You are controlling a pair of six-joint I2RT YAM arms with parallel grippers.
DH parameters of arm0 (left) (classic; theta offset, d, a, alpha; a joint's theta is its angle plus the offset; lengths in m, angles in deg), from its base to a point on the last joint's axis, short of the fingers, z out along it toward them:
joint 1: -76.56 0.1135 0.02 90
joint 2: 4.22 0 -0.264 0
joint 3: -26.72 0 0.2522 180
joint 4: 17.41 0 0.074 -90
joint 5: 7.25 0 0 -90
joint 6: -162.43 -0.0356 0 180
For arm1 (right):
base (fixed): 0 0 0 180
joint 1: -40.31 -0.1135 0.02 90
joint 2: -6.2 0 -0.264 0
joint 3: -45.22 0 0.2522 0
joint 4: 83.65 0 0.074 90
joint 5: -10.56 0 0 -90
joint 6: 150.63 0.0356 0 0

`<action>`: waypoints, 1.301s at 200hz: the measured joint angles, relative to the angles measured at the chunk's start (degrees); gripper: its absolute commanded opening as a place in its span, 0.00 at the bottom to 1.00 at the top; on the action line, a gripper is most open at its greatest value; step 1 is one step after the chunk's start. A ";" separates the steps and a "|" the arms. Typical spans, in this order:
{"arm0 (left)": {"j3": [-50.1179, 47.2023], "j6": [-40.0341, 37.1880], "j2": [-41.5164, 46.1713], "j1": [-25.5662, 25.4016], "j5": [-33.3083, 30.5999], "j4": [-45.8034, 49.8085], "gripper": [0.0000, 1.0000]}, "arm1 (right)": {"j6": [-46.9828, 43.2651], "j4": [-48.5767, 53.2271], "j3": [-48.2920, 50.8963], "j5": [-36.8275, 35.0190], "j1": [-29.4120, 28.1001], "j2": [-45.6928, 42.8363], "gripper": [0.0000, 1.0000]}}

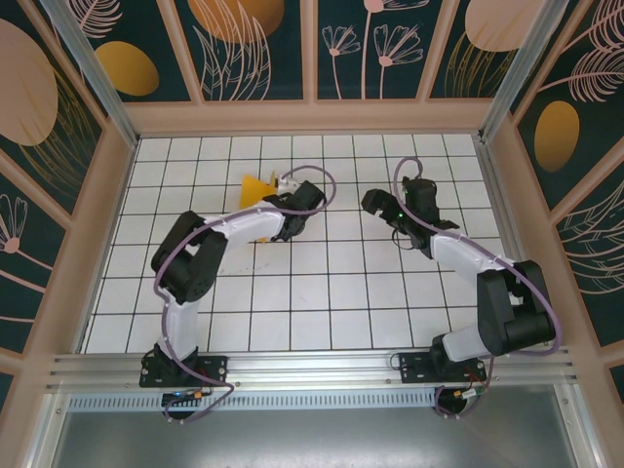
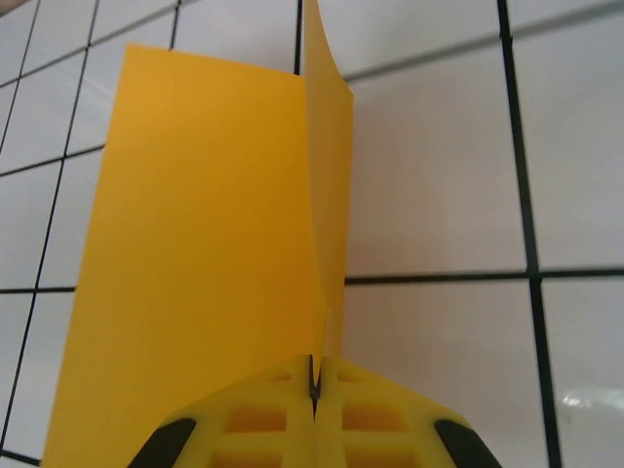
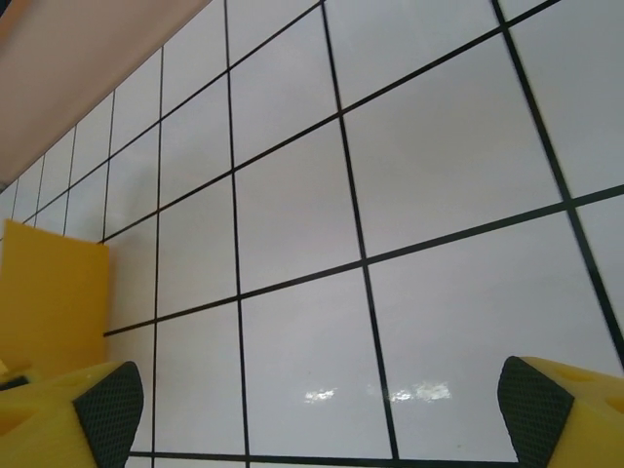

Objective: Fold a paper plane with a square sheet of paper (pick it up from the middle)
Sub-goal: Turn over the paper at the center of the table.

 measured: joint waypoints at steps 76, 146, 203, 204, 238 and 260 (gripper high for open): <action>1.70 1.29 -3.37 -4.79 3.96 0.85 0.04 | 2.97 0.28 0.81 -0.85 2.27 0.00 0.92; -0.13 2.23 -3.87 -4.96 13.92 -3.39 0.29 | 4.02 1.97 0.81 -2.60 3.61 0.00 0.92; -7.02 3.21 8.41 -4.92 29.22 -12.24 0.66 | 2.27 3.80 0.50 -1.53 3.61 0.02 0.89; -7.19 3.21 9.03 -4.90 29.53 -12.59 0.66 | 2.29 3.85 0.48 -1.46 3.61 0.02 0.89; -13.35 4.68 23.45 -3.50 33.31 -22.58 0.80 | 0.98 4.28 -2.34 1.68 2.89 1.90 0.81; -19.69 6.47 30.38 -0.55 32.37 -27.47 0.88 | -0.22 4.85 -6.71 2.60 -0.76 5.42 0.79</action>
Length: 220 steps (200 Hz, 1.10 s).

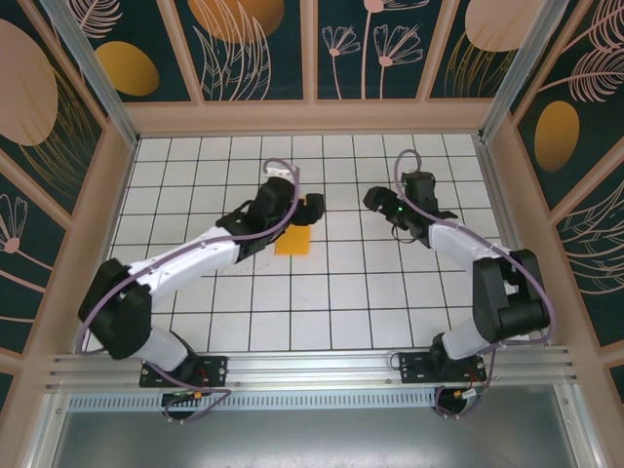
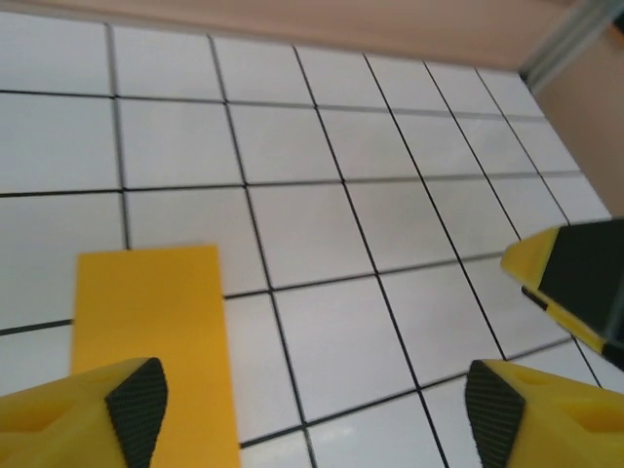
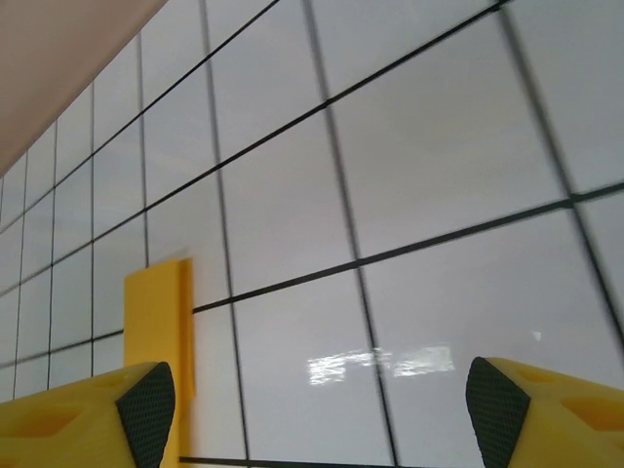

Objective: Fold a paper plane with a square sheet of paper (pick it up from the middle)
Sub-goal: Turn over the paper at the center of the table, then move the paper to the center of the table.

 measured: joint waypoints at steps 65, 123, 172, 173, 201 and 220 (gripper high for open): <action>-15.04 8.74 3.67 10.43 -1.99 -1.36 0.99 | -2.97 1.79 -22.88 2.25 -15.87 21.20 0.55; -18.99 14.01 5.20 16.11 -0.42 -1.38 0.99 | -2.73 8.02 -38.38 5.99 -19.50 38.36 0.53; -18.99 14.95 4.87 16.57 1.18 -1.38 0.99 | -5.14 14.16 -44.00 6.54 -21.05 42.14 0.51; -18.99 14.99 4.85 16.57 1.27 -1.38 0.98 | -5.20 14.23 -44.02 6.54 -21.05 42.14 0.51; -18.97 15.04 3.61 16.57 2.78 -1.38 0.99 | -9.66 16.06 -43.93 6.45 -21.16 42.14 0.49; -18.97 14.99 3.13 16.57 4.42 -1.46 0.97 | -13.84 15.45 -41.18 6.10 -21.14 40.61 0.48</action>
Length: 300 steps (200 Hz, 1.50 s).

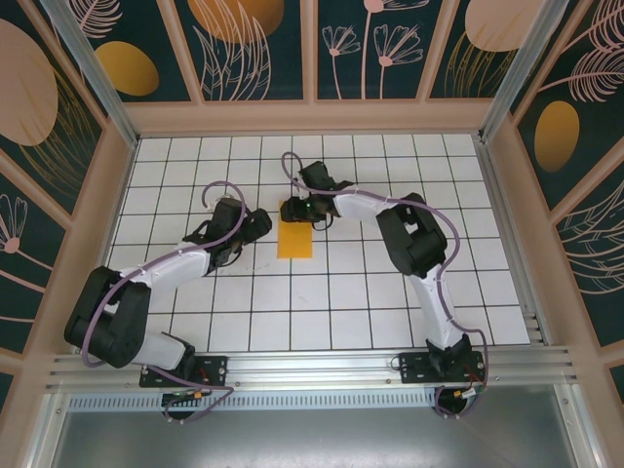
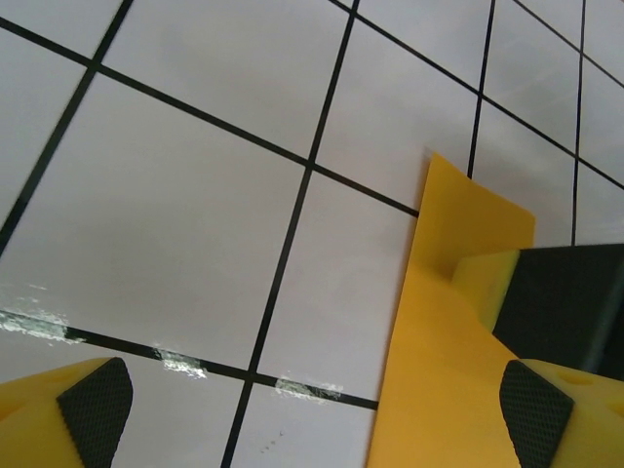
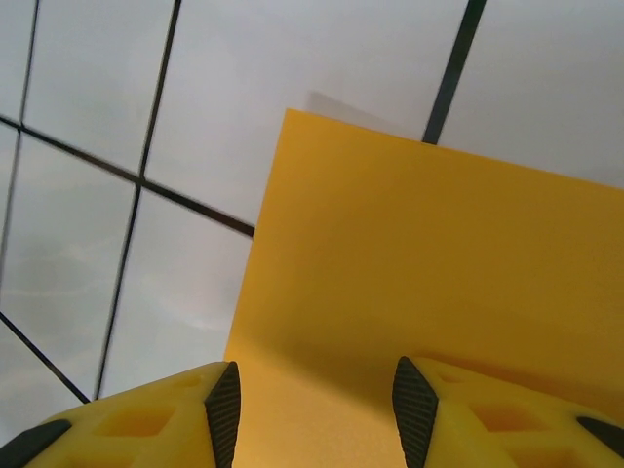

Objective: Fold a paper plane with a square sheet of paper (pick it up from the middle)
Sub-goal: Move the paper to the center of the table, then third fold the triangle at the center of the table.

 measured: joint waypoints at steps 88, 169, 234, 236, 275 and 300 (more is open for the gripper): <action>3.23 1.86 -7.72 -0.15 21.53 -13.44 0.58 | 5.88 -8.13 25.16 4.00 3.04 -18.03 0.55; 12.74 3.89 -22.64 -5.81 29.20 -17.64 0.36 | 18.03 -12.61 41.79 7.98 8.70 -30.73 0.56; 15.67 3.89 -27.93 -5.81 26.27 -13.79 0.37 | 21.31 -11.63 44.59 10.84 6.49 -32.15 0.55; 15.69 3.89 -28.04 -5.81 26.18 -13.73 0.37 | 21.31 -11.63 44.59 10.91 6.45 -32.15 0.55; 16.06 3.89 -28.76 -5.81 25.31 -12.28 0.38 | 21.49 -10.67 44.81 11.15 6.01 -32.15 0.55; 16.22 3.89 -28.83 -5.81 24.96 -12.00 0.38 | 21.44 -9.35 44.87 11.37 4.66 -32.15 0.55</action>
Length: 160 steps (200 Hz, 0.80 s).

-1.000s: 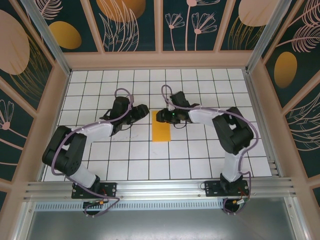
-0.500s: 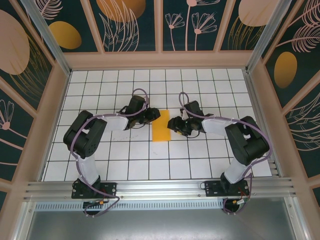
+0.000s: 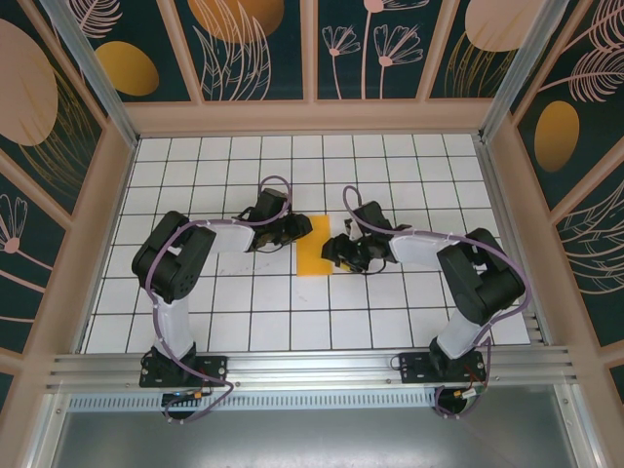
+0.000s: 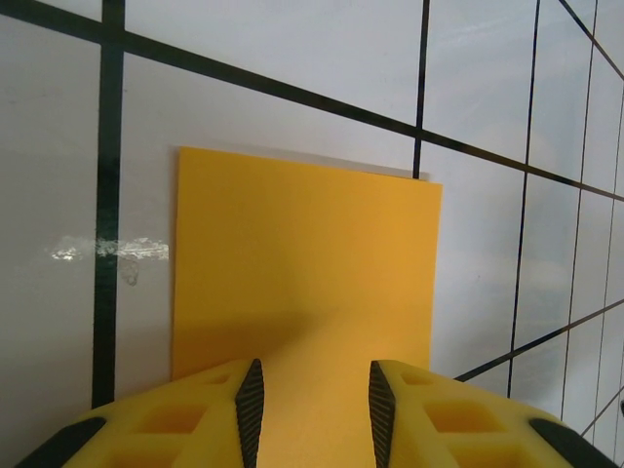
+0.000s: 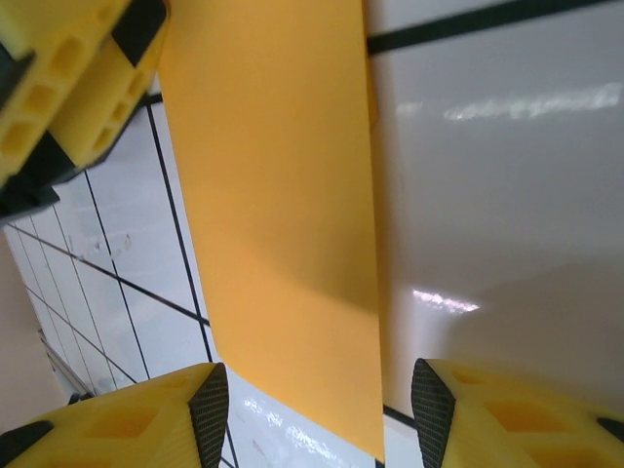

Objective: Fold a paper plane with a square sheet of paper (pick it up from the middle)
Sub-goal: Third fold the triangle at the center of the table.

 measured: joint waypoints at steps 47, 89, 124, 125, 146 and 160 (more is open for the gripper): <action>0.13 0.00 -0.04 0.00 -0.09 0.17 0.38 | 0.17 0.39 0.44 1.70 -1.75 -0.04 0.54; 0.13 0.00 -0.09 0.00 -0.09 0.17 0.38 | 1.68 -0.13 2.58 4.20 -1.86 -1.01 0.47; 0.13 0.00 -0.09 0.00 -0.07 0.17 0.38 | 2.89 -1.46 3.06 4.13 -1.84 -4.39 0.32; 0.13 0.00 -0.09 0.00 -0.07 0.17 0.38 | 2.95 -1.51 3.08 4.09 -1.84 -4.46 0.32; 0.17 0.00 -0.09 0.00 -0.07 0.20 0.38 | 3.69 -2.84 3.08 3.82 -1.84 -5.90 0.24; 0.17 0.00 -0.09 0.00 -0.07 0.24 0.38 | 4.28 -3.85 3.10 3.82 -1.84 -5.99 0.21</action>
